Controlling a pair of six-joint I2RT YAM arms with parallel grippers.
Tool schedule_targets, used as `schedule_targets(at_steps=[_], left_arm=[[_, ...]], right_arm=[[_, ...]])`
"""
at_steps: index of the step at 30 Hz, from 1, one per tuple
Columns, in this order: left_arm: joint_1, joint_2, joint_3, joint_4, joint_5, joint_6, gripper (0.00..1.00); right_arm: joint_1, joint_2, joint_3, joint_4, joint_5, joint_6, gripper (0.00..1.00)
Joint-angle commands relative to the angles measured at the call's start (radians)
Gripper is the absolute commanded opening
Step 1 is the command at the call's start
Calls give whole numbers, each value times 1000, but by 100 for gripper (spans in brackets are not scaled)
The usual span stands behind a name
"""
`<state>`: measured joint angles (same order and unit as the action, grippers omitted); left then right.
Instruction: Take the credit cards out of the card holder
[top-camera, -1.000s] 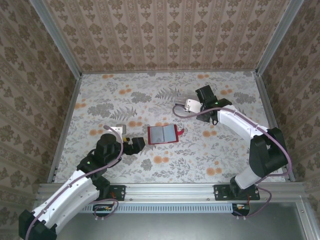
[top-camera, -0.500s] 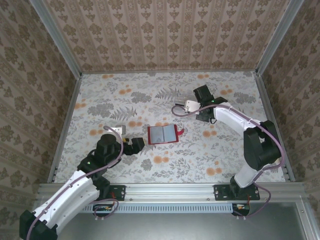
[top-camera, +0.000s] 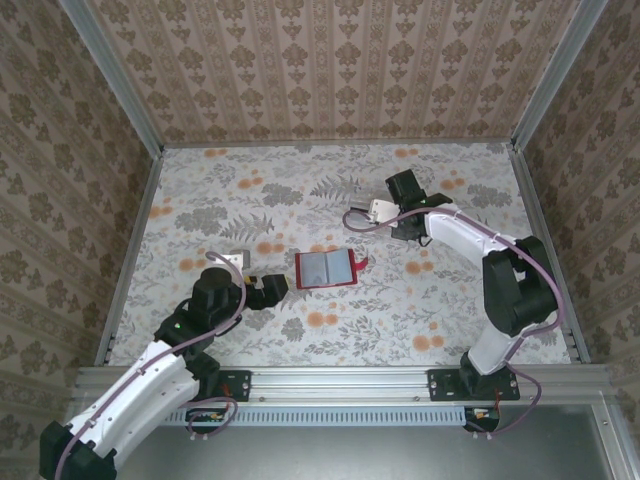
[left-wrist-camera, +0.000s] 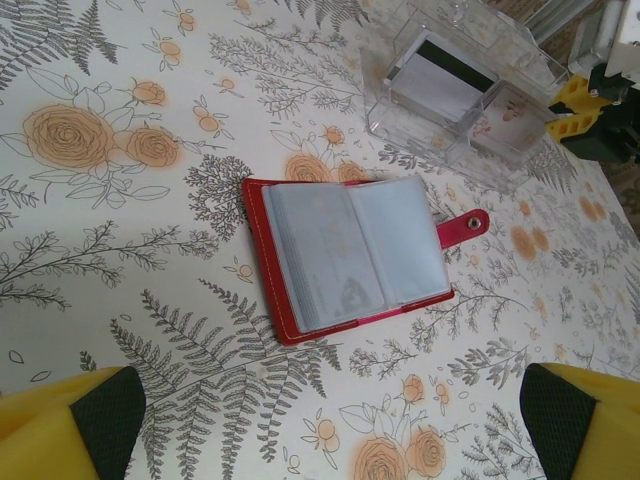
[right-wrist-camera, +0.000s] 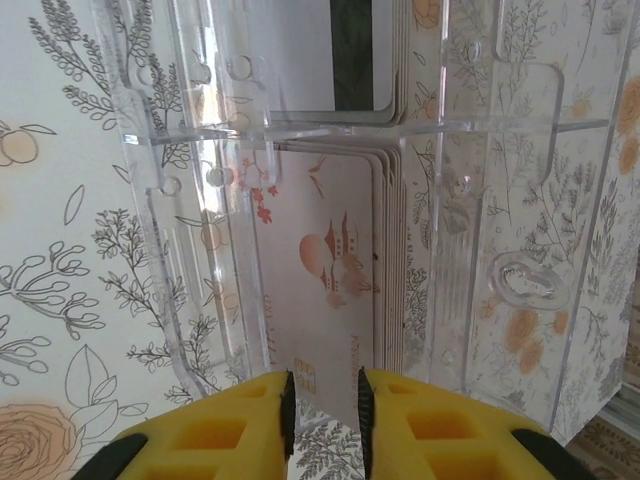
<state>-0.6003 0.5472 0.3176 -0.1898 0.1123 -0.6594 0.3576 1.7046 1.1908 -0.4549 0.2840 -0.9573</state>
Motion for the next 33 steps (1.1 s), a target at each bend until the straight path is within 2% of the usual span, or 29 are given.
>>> schedule_targets(at_steps=[1,8,12,14,18,23,29,33], left_arm=[[8,-15,-11,0,12,-8,100],[13,-14,-11,2,13,-8,100],[14,-15,-11,1,15,-9,100],[14,-15,-10,0,15,-8,100],[14,-13,-8,-3,18,-11,100],[17,19,-8,11,23,-18,99],[17,125,2,73,52,-49,93],[17,216,23,119,77,-75,89]], right_arm=[[-4,27,30,30,44,24,28],[-5,40,53,52,76,49,29],[-5,39,46,70,84,69,35],[-4,35,38,77,84,78,34],[-4,-20,30,79,53,163,35],[-2,-142,29,56,-5,427,35],[4,-303,-46,65,-234,844,35],[42,-382,-133,117,-333,1037,35]])
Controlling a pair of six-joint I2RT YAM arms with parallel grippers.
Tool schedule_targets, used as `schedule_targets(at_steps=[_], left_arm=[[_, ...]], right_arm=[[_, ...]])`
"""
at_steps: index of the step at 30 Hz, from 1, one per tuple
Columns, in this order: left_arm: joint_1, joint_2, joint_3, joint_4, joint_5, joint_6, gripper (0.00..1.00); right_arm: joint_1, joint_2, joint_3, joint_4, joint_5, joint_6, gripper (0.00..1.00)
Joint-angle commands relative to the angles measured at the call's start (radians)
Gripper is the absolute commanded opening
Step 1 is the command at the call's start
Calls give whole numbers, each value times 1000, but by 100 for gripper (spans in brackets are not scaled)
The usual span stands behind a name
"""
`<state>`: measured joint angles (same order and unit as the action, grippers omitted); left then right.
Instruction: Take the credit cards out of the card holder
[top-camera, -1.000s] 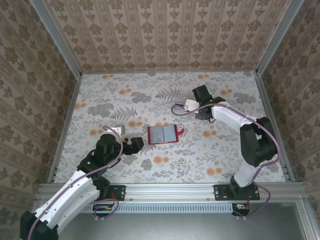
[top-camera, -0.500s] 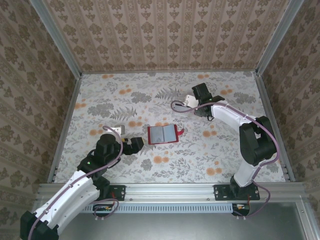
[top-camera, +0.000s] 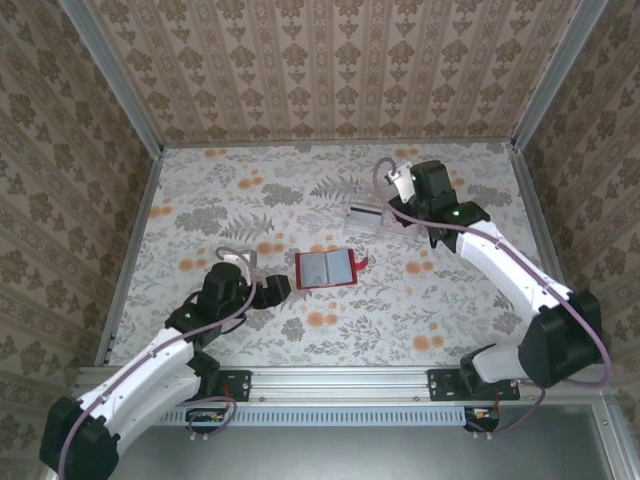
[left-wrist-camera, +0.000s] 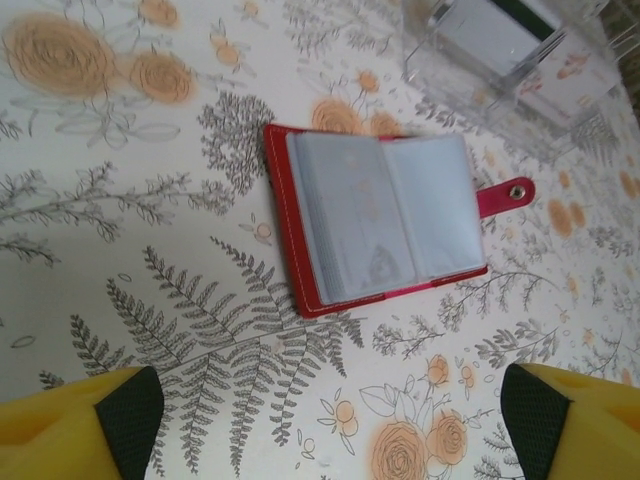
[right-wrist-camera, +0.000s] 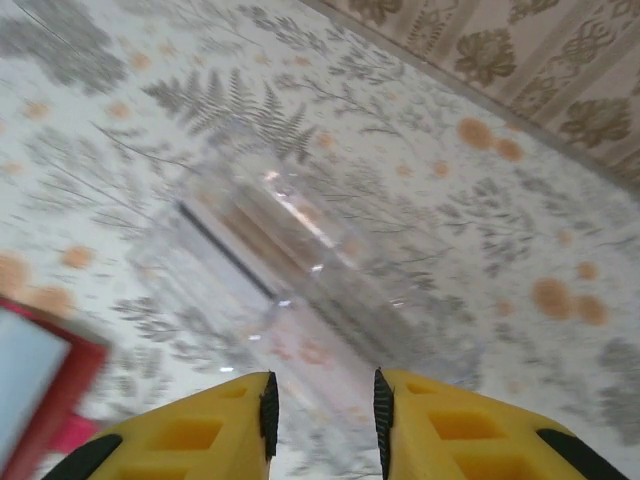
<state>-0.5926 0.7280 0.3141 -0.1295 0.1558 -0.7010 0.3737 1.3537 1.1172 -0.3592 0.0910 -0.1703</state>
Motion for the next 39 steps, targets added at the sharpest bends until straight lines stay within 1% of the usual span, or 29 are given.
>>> schedule_targets(at_steps=[1,3,7,11,14,20,26,30,33,39], left_arm=[[10,56,34,68,38,-38,88],[10,95,49,78,42,-46,87],[8,163,72,108,39,-66,84],[4,245,94,161,60,-96,80],[-1,313,116,196,76,-110,75],[-19,435,166,246,91,-124,66],[-41,525,206,270,90,-122,63],[-46,572,219,284,90,-120,62],[-46,609,226,299,98,-118,62],[-45,678,245,330,117,-117,56]], right_arm=[[41,-44,-84,37,-158,280,35],[75,-65,-131,60,-170,323,34],[144,-78,-229,111,-144,384,34],[203,-24,-278,132,-137,460,34],[236,30,-305,192,-143,493,36],[246,173,-294,263,-178,554,37],[246,278,-262,294,-203,586,39],[246,307,-260,319,-216,606,39],[248,319,-262,327,-222,616,37],[255,343,-264,325,-231,629,29]])
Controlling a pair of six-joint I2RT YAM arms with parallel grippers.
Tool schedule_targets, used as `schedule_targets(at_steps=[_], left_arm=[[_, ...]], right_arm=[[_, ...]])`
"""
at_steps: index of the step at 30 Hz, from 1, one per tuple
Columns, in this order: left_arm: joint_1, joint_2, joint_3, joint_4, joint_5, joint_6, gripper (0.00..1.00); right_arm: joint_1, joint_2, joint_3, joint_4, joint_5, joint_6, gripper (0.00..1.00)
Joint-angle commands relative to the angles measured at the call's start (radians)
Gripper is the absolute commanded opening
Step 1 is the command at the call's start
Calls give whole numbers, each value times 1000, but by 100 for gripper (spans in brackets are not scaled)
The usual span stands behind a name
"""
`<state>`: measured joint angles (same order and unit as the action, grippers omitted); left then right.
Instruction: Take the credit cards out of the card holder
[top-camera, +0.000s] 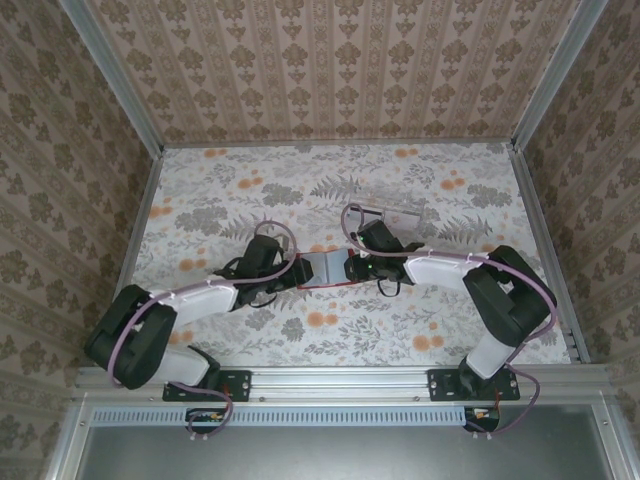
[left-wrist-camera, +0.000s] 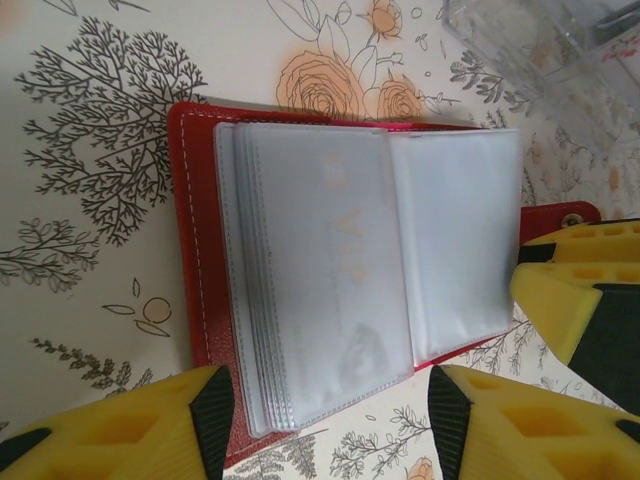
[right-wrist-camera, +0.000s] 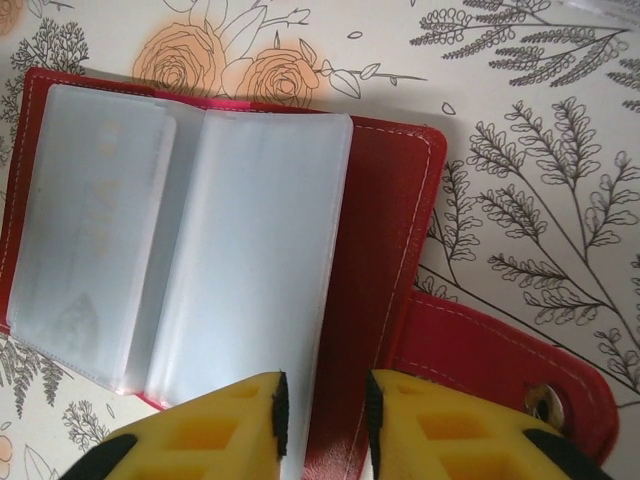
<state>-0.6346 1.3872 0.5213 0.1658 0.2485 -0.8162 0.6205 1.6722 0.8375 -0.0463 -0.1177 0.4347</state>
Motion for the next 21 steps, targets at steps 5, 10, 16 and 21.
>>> schedule_targets(at_steps=[5,10,16,21], left_arm=[[-4,41,46,39,24,3,55],[-4,65,51,55,35,6,52],[-5,95,58,68,37,7,51],[-7,118,67,49,26,14,50]], right_arm=[[15,40,18,5,-25,31,24],[22,57,26,6,-30,38,21],[30,63,35,-3,-30,38,22],[31,64,34,-4,-30,38,22]])
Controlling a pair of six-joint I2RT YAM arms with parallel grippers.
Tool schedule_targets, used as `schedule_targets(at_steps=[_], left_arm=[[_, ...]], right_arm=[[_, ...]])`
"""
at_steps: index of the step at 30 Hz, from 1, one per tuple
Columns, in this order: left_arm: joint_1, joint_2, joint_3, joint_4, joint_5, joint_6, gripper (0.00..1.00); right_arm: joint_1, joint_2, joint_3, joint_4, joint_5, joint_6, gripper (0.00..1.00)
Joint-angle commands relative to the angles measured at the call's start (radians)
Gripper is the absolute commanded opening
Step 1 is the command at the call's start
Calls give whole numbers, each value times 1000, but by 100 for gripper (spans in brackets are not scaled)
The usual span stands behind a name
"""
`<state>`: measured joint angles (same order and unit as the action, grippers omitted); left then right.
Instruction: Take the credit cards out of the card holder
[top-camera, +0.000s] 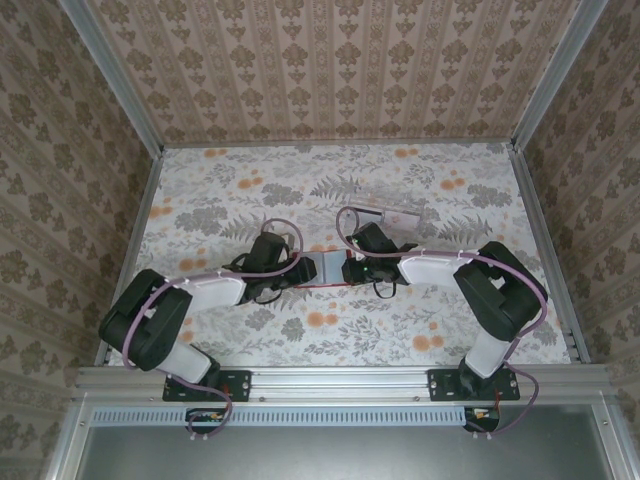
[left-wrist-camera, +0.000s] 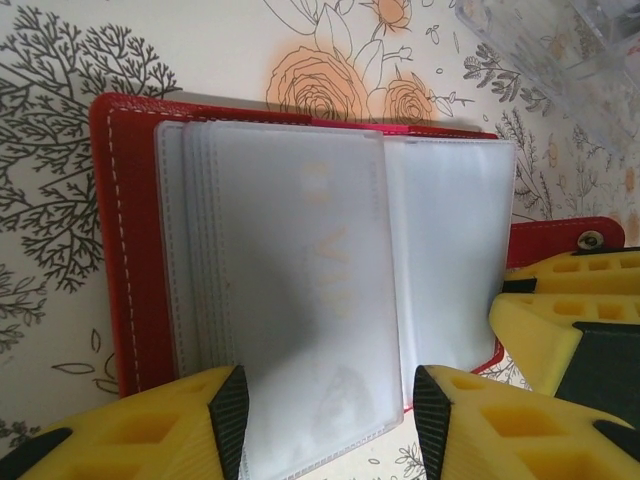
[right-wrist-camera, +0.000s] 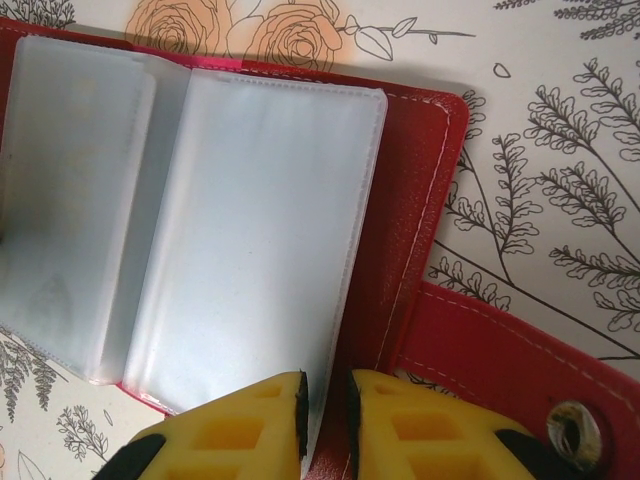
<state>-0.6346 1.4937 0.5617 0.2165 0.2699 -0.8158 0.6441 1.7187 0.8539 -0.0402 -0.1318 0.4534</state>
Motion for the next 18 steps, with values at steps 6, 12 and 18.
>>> schedule_targets(at_steps=[6,12,18], left_arm=[[-16,5,39,-60,-42,31,49],[-25,12,52,-76,-50,42,49],[-39,53,63,-34,-17,33,49]], right_arm=[[8,24,17,-7,-17,21,22],[9,33,22,-7,-24,24,22],[12,39,27,-6,-27,26,22]])
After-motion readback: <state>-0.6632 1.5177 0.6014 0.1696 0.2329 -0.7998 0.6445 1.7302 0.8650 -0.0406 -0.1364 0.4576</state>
